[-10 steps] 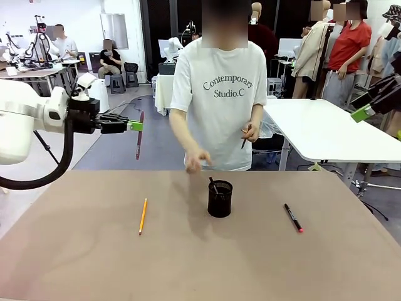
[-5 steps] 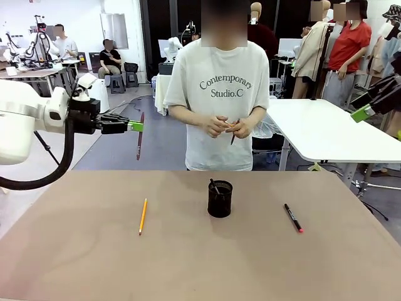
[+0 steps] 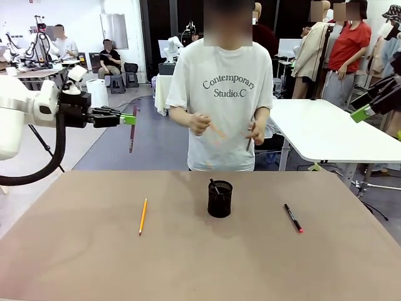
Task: Place the pens into the pen holder.
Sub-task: Pick up a writing instrument from the table and place it into the Pen holder.
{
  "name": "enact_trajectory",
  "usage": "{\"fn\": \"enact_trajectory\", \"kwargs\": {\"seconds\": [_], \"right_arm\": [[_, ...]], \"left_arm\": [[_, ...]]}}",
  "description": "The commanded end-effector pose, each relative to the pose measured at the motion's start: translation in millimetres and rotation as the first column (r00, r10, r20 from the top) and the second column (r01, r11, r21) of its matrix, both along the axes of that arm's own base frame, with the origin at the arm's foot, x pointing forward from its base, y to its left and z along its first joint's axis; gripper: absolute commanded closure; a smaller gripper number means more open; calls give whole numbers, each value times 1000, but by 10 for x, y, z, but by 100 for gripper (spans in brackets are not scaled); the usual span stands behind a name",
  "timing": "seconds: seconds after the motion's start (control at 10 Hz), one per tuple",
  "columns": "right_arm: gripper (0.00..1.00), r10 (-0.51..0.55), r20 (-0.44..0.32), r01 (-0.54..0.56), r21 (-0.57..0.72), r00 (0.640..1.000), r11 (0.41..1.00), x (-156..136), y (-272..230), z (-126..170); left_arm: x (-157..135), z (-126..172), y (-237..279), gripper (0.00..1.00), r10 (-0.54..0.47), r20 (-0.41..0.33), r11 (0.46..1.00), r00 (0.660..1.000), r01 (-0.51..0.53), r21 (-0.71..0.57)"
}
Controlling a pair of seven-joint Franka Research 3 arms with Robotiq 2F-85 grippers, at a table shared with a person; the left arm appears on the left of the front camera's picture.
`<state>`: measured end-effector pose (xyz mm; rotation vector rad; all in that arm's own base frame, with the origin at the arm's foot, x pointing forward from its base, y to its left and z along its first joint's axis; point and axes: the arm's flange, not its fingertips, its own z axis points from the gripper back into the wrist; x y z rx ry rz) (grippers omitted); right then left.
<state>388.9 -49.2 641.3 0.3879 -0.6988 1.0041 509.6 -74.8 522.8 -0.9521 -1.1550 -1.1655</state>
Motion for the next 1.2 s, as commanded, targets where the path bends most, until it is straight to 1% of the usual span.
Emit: {"fn": "enact_trajectory", "kwargs": {"seconds": [0.0,0.1,0.2,0.3,1.1], "right_arm": [[0,7,11,-7,12,1000,1000,-4,6,23],[0,7,11,-7,12,1000,1000,-4,6,23],[0,7,11,-7,12,1000,1000,-4,6,23],[0,7,11,-7,12,1000,1000,-4,6,23],[0,7,11,-7,12,1000,1000,-4,6,23]], "left_arm": [[-91,-36,62,100,7,25,1000,1000,-7,2],[-116,-50,33,100,4,1,1000,1000,-4,-10],[25,-186,31,100,-7,-41,1000,999,6,-29],[-33,17,56,100,11,4,1000,1000,-11,-1],[-33,17,56,100,11,4,1000,1000,-11,-1]]}}
